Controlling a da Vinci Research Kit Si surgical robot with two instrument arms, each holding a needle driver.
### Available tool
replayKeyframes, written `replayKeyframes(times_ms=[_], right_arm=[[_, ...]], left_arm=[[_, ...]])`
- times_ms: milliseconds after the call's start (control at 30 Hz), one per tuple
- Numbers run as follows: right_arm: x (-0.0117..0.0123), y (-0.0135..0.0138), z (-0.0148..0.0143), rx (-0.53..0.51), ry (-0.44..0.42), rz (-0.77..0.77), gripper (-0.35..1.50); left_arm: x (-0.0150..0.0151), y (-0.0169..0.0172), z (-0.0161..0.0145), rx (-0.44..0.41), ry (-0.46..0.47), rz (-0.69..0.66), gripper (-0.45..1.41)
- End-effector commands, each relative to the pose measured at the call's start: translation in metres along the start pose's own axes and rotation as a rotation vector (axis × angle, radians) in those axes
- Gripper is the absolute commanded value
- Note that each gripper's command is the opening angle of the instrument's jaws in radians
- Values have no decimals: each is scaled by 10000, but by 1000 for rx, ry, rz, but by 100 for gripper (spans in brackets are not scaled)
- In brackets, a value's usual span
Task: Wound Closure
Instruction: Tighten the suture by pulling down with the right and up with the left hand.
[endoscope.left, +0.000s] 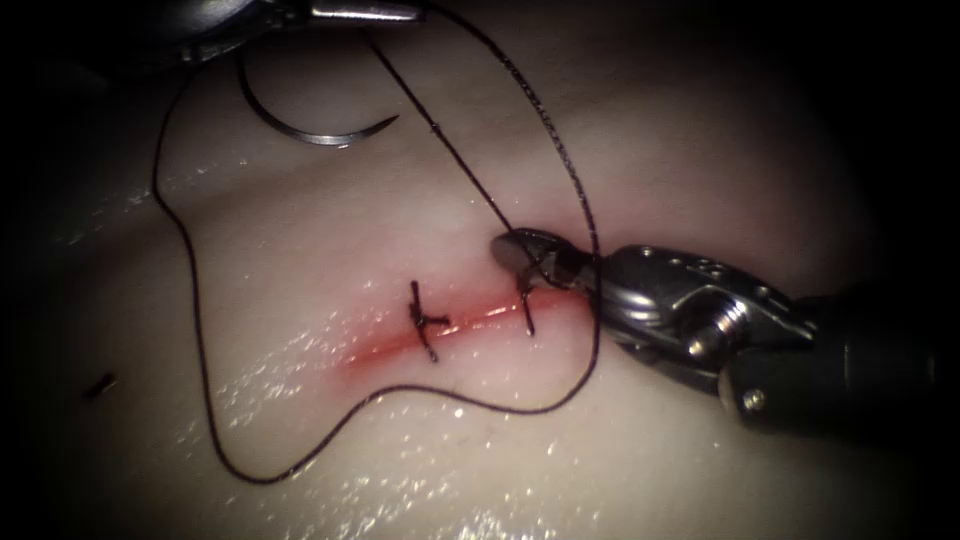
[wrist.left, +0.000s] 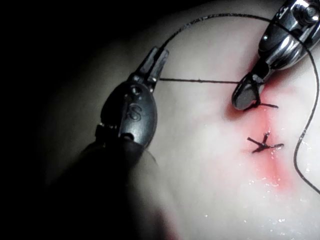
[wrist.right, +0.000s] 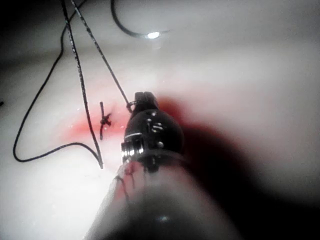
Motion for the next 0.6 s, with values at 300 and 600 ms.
replayKeyframes(times_ms=[300,600], right_arm=[[-12,-8,-1,28,-6,-73,-35],[-16,-13,-7,40,-1,-91,-35]], left_arm=[[-60,-48,27,88,-91,-14,-45],[-116,-35,37,88,-158,-82,-45]])
